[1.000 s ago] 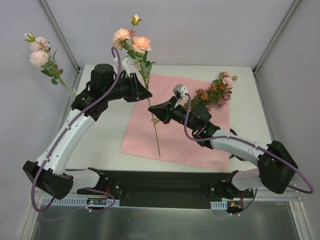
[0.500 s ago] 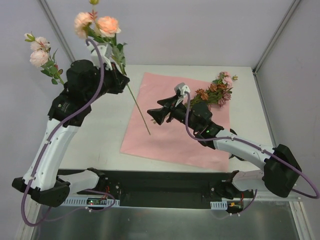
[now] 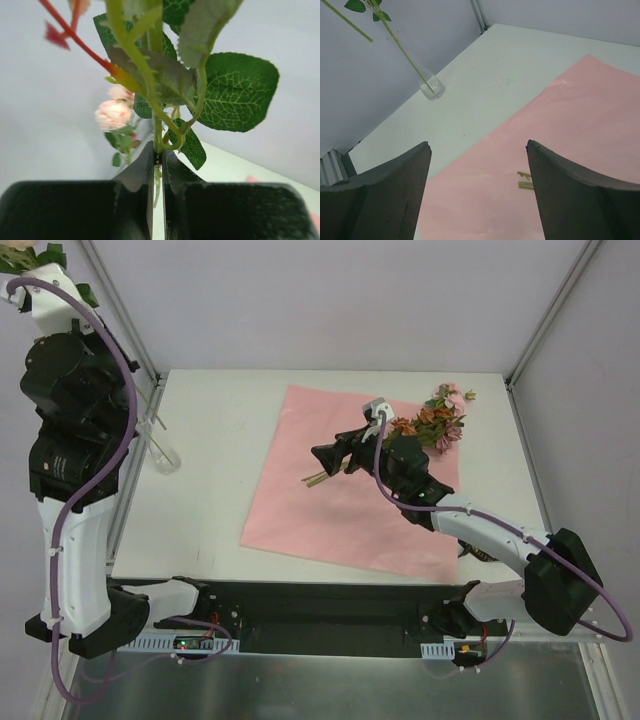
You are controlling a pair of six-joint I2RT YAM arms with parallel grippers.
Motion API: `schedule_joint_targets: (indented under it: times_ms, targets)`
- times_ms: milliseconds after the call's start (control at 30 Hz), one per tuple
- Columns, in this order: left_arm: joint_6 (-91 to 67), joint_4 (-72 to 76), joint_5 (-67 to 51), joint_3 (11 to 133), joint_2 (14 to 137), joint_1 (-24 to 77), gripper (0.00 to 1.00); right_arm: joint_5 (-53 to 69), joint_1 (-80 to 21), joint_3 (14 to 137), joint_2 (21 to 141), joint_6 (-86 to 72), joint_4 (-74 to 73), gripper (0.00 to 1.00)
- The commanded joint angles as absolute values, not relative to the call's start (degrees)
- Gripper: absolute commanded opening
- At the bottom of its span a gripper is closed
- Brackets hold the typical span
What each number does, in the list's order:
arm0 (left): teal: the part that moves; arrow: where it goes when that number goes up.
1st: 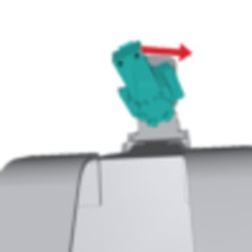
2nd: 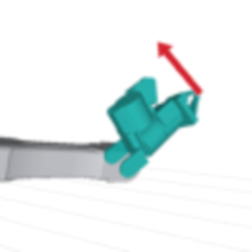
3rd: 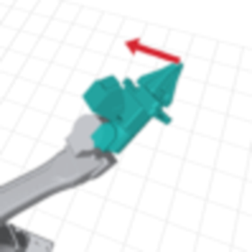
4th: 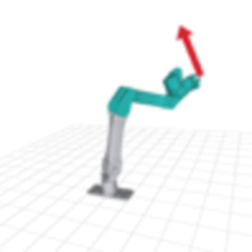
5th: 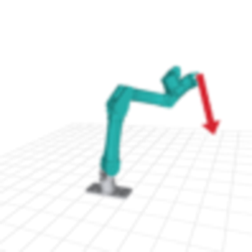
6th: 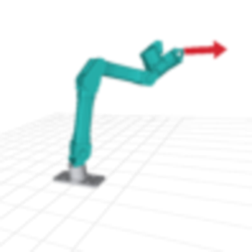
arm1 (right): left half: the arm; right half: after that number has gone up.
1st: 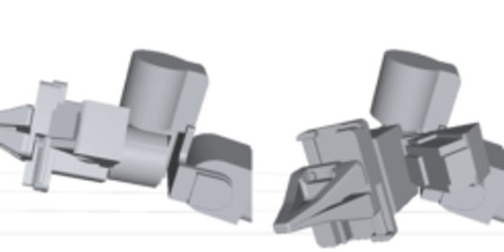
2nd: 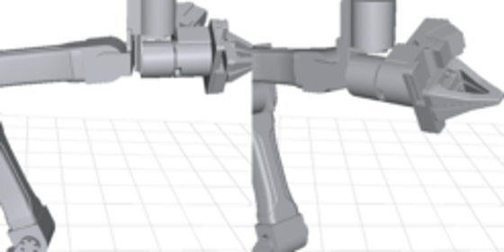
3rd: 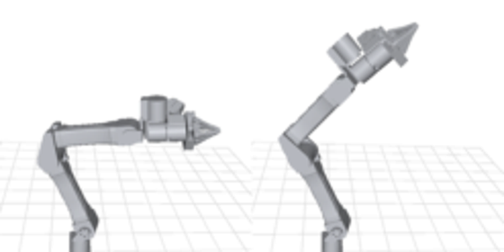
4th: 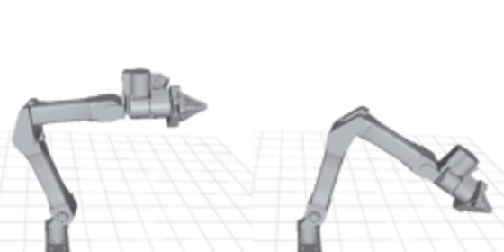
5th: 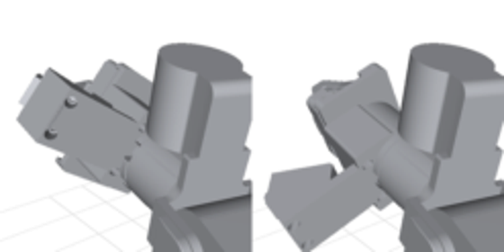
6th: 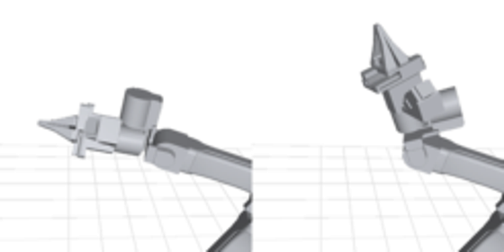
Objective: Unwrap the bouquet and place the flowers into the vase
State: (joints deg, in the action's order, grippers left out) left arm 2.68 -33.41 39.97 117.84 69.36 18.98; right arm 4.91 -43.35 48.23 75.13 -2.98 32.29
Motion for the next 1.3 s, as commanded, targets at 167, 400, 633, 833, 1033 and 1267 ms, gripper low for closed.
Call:
schedule_joint_targets:
  times_ms: [167, 400, 633, 833, 1033, 1267]
  targets:
    - [8.17, -17.95, 50.62, 115.31, 74.0, 11.52, 0.0, 5.63, -42.63, 50.89, 75.76, -3.43, 33.14, 0.8]
    - [7.82, -14.77, 49.66, 115.75, 77.43, 8.27, 0.0, 5.45, -41.92, 50.8, 75.94, -3.08, 32.87, 0.8]
    - [6.24, -14.15, 50.01, 114.7, 78.75, 5.98, 0.0, 5.98, -41.57, 51.06, 76.82, -3.43, 32.96, 0.8]
    - [3.96, -13.97, 48.78, 112.85, 79.1, 4.4, 0.0, 6.15, -41.4, 51.24, 77.26, -3.43, 32.87, 0.8]
    - [2.38, -13.89, 48.25, 111.89, 79.89, 2.99, 0.0, 6.5, -41.31, 51.5, 78.13, -3.43, 32.87, 0.8]
    - [0.09, -13.89, 49.04, 109.78, 80.77, 2.11, 0.0, 6.77, -41.31, 51.5, 78.31, -3.43, 32.87, 0.8]
